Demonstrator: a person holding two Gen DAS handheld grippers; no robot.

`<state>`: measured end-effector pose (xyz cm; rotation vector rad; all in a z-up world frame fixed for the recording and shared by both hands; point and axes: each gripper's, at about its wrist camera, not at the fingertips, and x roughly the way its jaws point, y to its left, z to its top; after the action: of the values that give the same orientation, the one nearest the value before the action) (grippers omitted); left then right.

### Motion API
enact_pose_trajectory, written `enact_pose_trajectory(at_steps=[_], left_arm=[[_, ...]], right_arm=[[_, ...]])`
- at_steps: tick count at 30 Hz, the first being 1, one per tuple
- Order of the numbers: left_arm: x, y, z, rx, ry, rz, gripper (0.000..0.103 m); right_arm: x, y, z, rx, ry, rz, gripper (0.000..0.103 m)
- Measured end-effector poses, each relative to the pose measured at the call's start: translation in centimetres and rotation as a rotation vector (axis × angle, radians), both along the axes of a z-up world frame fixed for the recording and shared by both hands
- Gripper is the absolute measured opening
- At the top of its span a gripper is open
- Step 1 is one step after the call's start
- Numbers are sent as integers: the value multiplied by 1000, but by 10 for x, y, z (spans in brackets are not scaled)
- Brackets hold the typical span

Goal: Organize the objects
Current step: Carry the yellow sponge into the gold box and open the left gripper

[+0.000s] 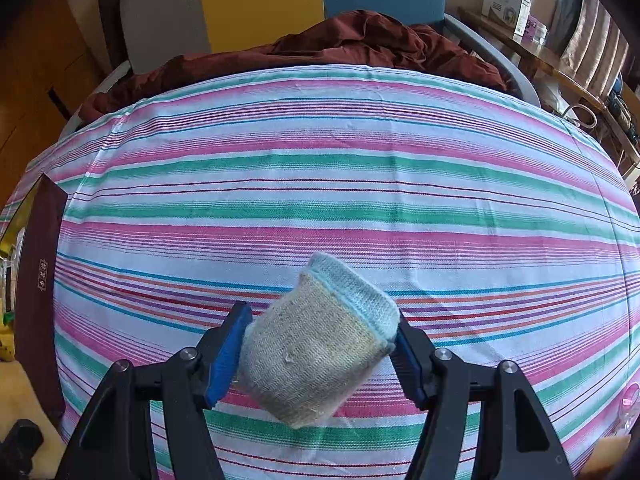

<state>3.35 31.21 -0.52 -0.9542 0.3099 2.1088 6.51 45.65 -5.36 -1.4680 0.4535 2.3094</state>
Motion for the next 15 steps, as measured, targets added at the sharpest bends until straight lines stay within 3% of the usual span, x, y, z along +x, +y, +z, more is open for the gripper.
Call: enact_pose_trajectory(at_steps=[15], left_arm=[[-14, -94, 27, 7, 103, 190, 38]], right_arm=[[2, -11, 0, 52, -4, 2, 67]])
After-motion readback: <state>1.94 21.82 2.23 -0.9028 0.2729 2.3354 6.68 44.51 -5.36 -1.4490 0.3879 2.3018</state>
